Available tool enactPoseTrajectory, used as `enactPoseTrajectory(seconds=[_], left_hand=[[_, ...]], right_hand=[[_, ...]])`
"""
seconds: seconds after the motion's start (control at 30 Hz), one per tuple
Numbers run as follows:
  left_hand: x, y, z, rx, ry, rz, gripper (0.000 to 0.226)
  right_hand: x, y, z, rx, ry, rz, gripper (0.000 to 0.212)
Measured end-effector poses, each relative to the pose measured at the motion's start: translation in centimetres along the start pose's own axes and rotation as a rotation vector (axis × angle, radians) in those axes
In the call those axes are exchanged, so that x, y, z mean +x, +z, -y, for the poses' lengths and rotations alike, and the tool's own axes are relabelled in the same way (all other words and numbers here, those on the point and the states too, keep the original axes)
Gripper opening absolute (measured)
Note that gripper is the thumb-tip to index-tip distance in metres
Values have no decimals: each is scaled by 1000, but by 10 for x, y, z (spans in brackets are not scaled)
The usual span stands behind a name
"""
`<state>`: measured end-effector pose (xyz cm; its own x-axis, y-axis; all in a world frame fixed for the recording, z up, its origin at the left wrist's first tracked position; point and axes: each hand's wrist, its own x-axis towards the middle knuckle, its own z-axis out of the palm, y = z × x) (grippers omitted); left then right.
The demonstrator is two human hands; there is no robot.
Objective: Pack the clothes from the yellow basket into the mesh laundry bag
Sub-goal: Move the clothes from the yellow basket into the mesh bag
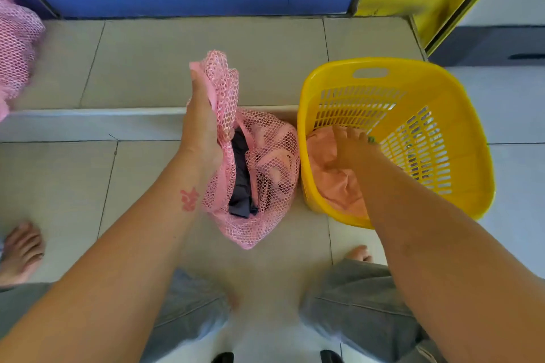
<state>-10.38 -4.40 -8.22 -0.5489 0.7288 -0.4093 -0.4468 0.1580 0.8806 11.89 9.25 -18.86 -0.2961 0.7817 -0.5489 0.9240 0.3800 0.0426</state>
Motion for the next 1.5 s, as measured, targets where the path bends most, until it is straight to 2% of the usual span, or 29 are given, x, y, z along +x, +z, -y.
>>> enactPoseTrajectory(seconds=[0.07, 0.2, 0.3, 0.43, 0.6, 0.7, 0.77, 0.87, 0.97, 1.1, 1.27, 1.37, 1.5], left_hand=[[12, 2, 4, -14, -5, -1, 77], [31, 5, 11, -64, -19, 4, 78], [36, 5, 14, -60, -22, -4, 81], [34, 5, 14, -30, -24, -14, 80], [19, -2, 2, -72, 5, 1, 70], [7, -7, -4, -52, 5, -5, 71], [-4, -11, -9, -42, 10, -9, 73], [-17, -19, -14, -36, 11, -20, 70], [-27, -28, -18, 23, -13, -12, 74], [-33, -37, -27, 52, -19, -27, 76], [-35, -45, -35, 38, 33, -13, 75], [-34, -47, -40, 19, 42, -2, 74], [-34, -49, -45, -41, 36, -5, 74]], right_hand=[[14, -1, 4, -42, -11, 9, 104], [28, 4, 20, -260, -23, -98, 63], [30, 12, 30, -336, 40, -15, 62], [41, 13, 21, -389, -31, -77, 44], [35, 1, 14, -59, 4, -137, 37], [16, -19, 7, 394, 4, -181, 36], [-3, -33, 3, 635, -23, -273, 30], [-35, -54, -2, 761, -52, -438, 28], [-65, -76, -5, 927, -111, -614, 9], [-106, -120, -3, 1041, -185, -845, 1], [-159, -179, 26, 1118, -408, -1019, 20], [-174, -197, 51, 1090, -555, -1030, 14], [-169, -180, 99, 1000, -664, -923, 8]])
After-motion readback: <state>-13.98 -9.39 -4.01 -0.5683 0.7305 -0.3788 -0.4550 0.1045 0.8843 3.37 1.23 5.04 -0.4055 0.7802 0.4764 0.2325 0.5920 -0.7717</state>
